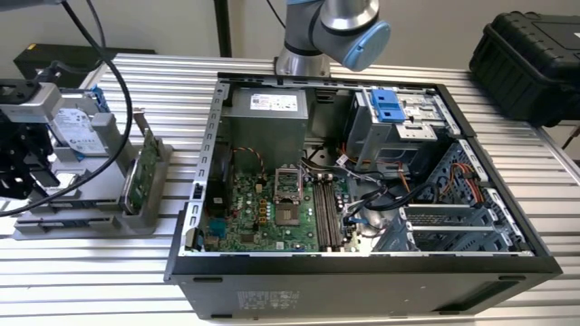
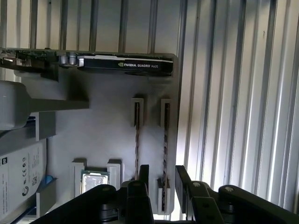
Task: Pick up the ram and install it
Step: 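Pick up the ram and move it above insertion slot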
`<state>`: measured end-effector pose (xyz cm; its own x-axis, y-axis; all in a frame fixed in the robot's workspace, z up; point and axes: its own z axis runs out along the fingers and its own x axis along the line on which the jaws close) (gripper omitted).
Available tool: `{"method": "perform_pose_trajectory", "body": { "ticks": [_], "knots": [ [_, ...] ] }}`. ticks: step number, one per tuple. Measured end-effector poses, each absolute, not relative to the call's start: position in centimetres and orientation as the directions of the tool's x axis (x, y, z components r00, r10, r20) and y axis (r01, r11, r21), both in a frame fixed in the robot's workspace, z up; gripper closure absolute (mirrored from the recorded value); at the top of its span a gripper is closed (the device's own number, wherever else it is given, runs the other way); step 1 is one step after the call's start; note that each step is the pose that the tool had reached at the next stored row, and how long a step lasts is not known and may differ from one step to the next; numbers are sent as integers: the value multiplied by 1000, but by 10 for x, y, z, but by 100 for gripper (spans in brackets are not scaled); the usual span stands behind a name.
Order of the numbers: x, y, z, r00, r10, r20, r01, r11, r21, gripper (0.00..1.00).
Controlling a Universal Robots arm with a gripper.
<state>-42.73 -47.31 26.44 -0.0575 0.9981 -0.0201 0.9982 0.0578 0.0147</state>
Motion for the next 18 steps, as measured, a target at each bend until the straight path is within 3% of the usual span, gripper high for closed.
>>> {"method": "perform_pose_trajectory", "body": {
  "ticks": [18],
  "knots": [
    [-425, -473, 244, -58, 998, -20, 998, 58, 15, 0]
  ]
}}
